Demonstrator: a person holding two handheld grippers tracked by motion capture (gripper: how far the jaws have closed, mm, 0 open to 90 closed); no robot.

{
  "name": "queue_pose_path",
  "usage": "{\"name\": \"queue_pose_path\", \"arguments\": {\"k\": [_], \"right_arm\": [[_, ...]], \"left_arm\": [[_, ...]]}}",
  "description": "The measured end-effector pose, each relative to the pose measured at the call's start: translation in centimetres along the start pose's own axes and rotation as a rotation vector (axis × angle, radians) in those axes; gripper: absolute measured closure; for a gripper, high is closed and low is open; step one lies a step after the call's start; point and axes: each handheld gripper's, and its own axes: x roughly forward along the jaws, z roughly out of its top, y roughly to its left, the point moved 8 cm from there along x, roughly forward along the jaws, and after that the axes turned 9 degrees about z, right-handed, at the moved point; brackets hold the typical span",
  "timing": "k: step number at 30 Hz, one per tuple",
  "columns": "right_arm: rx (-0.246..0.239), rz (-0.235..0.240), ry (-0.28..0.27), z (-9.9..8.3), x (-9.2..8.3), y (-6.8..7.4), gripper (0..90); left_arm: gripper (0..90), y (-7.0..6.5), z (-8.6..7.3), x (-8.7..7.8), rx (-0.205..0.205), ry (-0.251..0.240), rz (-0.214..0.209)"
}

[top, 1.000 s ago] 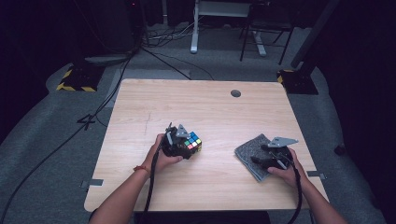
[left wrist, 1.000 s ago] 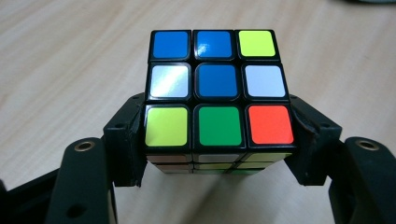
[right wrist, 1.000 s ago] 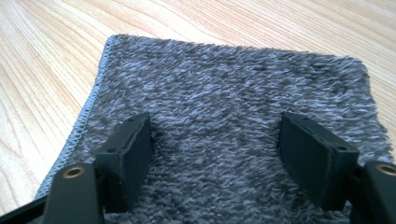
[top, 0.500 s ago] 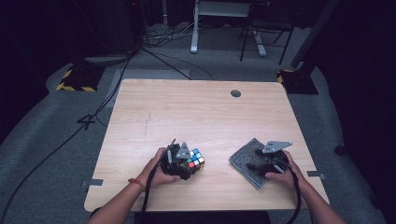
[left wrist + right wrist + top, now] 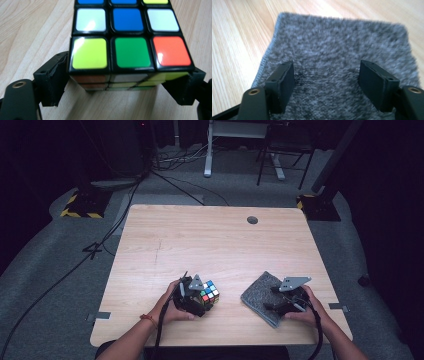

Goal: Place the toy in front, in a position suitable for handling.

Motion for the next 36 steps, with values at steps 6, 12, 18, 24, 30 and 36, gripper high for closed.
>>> {"name": "queue_pose_path", "arguments": {"k": [6, 12, 18, 24, 30, 36], "right_arm": [[0.003, 0.004, 0.011, -0.1, 0.3, -0.2, 32.0], [0.005, -0.008, -0.005, 0.2, 0.3, -0.4, 50.5], [-0.017, -0.024, -0.017, 0.8, 0.7, -0.6, 70.8], [-0.02, -0.025, -0.027, 0.9, 0.7, -0.8, 75.2], [-0.018, -0.018, -0.047, 1.1, 0.5, -1.1, 77.3], [-0.015, -0.019, -0.075, 1.2, 0.0, -1.1, 77.5]], "left_arm": [[22.3, 0.2, 0.2, 0.2, 0.021, -0.001, -0.011], [32.8, 0.2, 0.4, 0.3, 0.067, -0.011, -0.012], [33.4, 0.5, 0.6, 0.6, 0.097, -0.014, -0.028], [33.5, 0.6, 0.8, 0.8, 0.112, -0.038, -0.04], [33.5, 0.6, 0.8, 0.9, 0.113, -0.048, -0.045], [33.6, 0.6, 0.8, 0.9, 0.113, -0.043, -0.043]]}}
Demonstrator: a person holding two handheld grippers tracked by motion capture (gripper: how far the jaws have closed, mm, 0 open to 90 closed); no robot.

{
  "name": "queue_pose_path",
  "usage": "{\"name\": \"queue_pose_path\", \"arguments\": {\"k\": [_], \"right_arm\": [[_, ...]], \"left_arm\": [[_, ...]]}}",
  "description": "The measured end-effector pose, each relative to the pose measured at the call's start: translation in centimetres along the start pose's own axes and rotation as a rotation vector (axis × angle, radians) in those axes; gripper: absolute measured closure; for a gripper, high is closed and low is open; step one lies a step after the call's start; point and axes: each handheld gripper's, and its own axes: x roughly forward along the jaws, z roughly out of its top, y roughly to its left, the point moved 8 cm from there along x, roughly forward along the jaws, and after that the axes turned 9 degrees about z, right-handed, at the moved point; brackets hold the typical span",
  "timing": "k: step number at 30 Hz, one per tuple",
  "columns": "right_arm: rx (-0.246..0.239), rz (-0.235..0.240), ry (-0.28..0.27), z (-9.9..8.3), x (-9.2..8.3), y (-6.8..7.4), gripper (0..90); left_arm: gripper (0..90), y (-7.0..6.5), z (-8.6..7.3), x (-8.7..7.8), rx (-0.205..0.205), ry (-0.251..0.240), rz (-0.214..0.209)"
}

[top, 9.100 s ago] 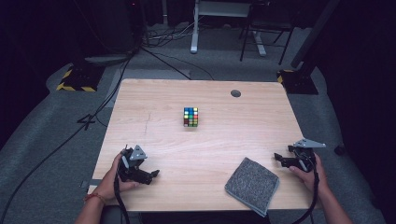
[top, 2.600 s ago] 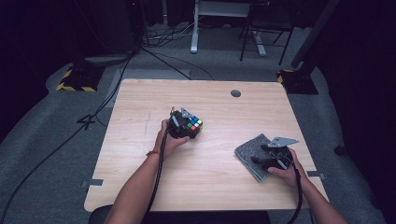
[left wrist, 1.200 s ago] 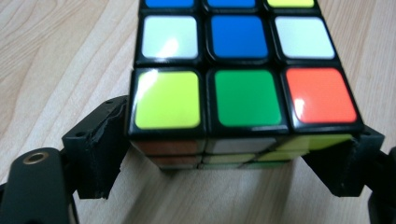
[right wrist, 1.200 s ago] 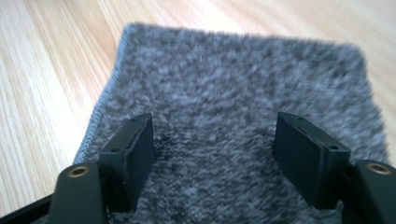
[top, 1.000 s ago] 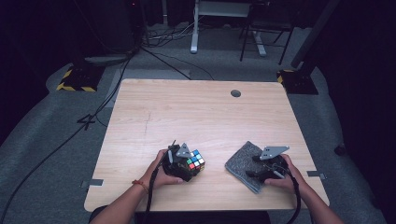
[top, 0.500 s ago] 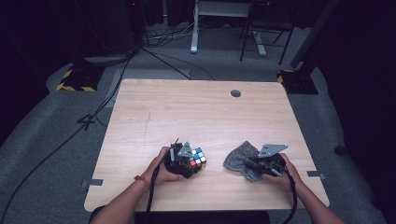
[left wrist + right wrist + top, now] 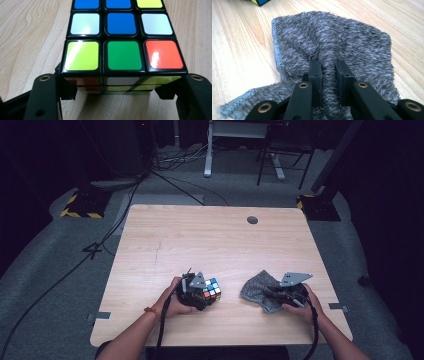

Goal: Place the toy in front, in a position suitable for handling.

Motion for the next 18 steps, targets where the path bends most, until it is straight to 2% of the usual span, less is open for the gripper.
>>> {"name": "queue_pose_path", "arguments": {"k": [11, 18], "right_arm": [[-0.009, -0.001, -0.026, 0.7, -0.3, 0.0, 77.8], [-0.038, 0.015, -0.054, 1.8, -0.5, 0.6, 77.9]], "left_arm": [[33.4, 0.0, -0.1, 0.0, -0.013, -0.019, 0.003], [33.4, 0.0, -0.1, 0.0, -0.012, -0.019, 0.001]]}}
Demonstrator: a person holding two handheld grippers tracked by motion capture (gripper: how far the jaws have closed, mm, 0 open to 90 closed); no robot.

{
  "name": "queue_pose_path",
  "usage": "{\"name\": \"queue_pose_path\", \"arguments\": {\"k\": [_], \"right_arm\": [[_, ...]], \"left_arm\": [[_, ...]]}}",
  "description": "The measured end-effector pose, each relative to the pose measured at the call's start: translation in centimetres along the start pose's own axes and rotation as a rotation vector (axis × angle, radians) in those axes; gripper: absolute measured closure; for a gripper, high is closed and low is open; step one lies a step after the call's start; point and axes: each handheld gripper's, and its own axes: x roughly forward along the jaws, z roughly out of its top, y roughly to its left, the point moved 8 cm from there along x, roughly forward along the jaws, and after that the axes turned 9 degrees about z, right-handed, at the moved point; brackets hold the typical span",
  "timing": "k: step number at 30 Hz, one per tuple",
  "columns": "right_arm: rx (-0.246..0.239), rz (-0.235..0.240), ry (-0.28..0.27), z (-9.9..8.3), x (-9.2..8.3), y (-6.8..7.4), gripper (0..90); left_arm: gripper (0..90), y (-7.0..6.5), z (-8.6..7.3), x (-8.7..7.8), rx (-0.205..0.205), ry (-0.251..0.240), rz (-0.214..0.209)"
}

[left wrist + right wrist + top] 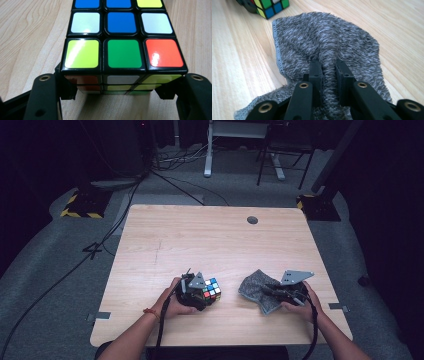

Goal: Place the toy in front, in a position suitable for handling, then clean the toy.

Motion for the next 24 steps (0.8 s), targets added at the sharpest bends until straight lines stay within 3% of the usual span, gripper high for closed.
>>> {"name": "queue_pose_path", "arguments": {"k": [4, 5, 17, 19, 24], "right_arm": [[-0.021, 0.01, -0.014, 0.7, -0.2, 0.4, 78.2], [-0.022, 0.014, -0.016, 0.8, -0.2, 0.5, 78.1], [-0.076, 0.039, -0.019, 3.7, 0.4, 1.5, 78.2], [-0.085, 0.041, -0.016, 4.0, 0.5, 1.7, 78.1], [-0.126, 0.045, -0.012, 6.4, 1.0, 2.6, 78.1]], "left_arm": [[33.3, 0.1, 0.1, 0.0, -0.01, -0.003, -0.014], [33.3, 0.1, 0.0, 0.0, 0.005, -0.001, -0.009], [33.8, 0.0, 0.4, 0.1, 0.015, 0.028, 0.01], [33.8, -0.4, 0.7, 0.3, 0.02, 0.031, -0.014], [33.8, -1.1, 2.7, 1.0, 0.064, 0.026, -0.02]]}}
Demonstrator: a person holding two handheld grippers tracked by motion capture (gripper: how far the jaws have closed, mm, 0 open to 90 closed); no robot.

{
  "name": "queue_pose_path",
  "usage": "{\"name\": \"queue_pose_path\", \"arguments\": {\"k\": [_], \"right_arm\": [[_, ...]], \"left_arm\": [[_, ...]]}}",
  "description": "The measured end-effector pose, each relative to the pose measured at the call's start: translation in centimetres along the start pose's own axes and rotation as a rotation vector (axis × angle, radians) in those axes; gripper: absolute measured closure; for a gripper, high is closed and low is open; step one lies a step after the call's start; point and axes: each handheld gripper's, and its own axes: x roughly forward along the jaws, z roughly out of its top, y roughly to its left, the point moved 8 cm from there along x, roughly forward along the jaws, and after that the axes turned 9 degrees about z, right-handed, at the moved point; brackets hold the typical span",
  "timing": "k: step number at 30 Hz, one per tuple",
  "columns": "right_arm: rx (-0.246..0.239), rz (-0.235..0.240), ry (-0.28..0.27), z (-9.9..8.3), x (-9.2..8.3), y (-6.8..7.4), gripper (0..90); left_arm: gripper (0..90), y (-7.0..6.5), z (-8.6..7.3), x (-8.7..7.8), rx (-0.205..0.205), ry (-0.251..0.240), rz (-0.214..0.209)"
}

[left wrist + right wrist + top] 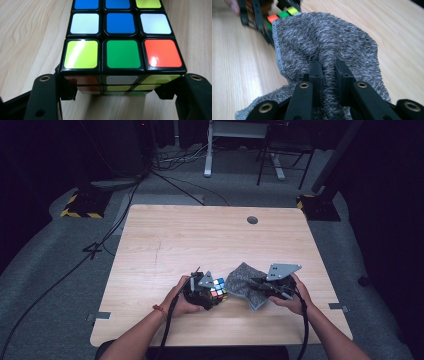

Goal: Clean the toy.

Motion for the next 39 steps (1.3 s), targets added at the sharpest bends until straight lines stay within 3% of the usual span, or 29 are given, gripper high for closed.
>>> {"name": "queue_pose_path", "arguments": {"k": [1, 5, 11, 18, 21, 22, 23, 25, 28, 32, 34, 35, 36, 37, 39], "right_arm": [[-0.005, 0.014, -0.01, 1.0, 0.2, 0.2, 78.1], [-0.015, 0.028, -0.009, 2.1, 0.8, 0.7, 78.0], [-0.053, 0.04, 0.031, 3.0, 2.5, 1.7, 77.7], [-0.095, -0.016, 0.072, 3.7, 3.5, 1.7, 77.6], [-0.058, -0.056, 0.086, 2.9, 3.4, 0.6, 77.9], [-0.058, -0.056, 0.086, 2.9, 3.4, 0.6, 77.9], [-0.043, -0.09, 0.095, 2.3, 3.1, -0.1, 78.1], [-0.038, -0.1, 0.101, 2.0, 2.9, -0.4, 78.1], [-0.029, -0.101, 0.074, 1.9, 2.6, -0.5, 78.1], [-0.075, -0.089, 0.034, 3.4, 2.1, 0.7, 78.2], [-0.097, -0.064, 0.036, 3.9, 2.4, 1.7, 78.2], [-0.117, -0.043, 0.046, 4.1, 2.7, 2.6, 78.2], [-0.117, -0.043, 0.046, 4.1, 2.7, 2.6, 78.2], [-0.131, 0.009, 0.037, 4.6, 3.2, 3.9, 78.2], [-0.151, 0.011, 0.044, 4.9, 3.6, 4.6, 78.2]], "left_arm": [[33.7, 0.0, 0.5, 0.1, 0.004, -0.004, 0.0], [33.8, -0.2, 1.6, 0.2, 0.035, 0.005, 0.001], [33.8, -0.6, 2.5, 0.4, 0.085, 0.019, 0.021], [33.9, 0.0, 2.4, 0.3, 0.081, 0.031, 0.045], [33.9, -0.1, 2.2, 0.0, 0.081, 0.033, 0.044], [33.9, -0.1, 2.3, -0.3, 0.08, 0.024, 0.043], [33.9, -0.1, 2.5, -1.0, 0.061, -0.01, 0.023], [33.9, -0.1, 2.6, -1.2, 0.058, -0.02, 0.019], [33.9, -0.2, 2.5, -1.2, 0.069, 0.003, 0.033], [33.9, -0.7, 2.6, -0.5, 0.089, 0.021, 0.026], [33.9, -1.0, 2.7, -0.2, 0.08, 0.03, 0.02], [33.9, -1.2, 2.7, 0.0, 0.086, 0.039, 0.018], [33.9, -1.4, 2.7, 0.2, 0.102, 0.049, 0.025], [33.8, -1.9, 2.8, 0.4, 0.101, 0.049, 0.019], [33.9, -2.2, 2.9, 0.3, 0.115, 0.043, 0.022]]}}
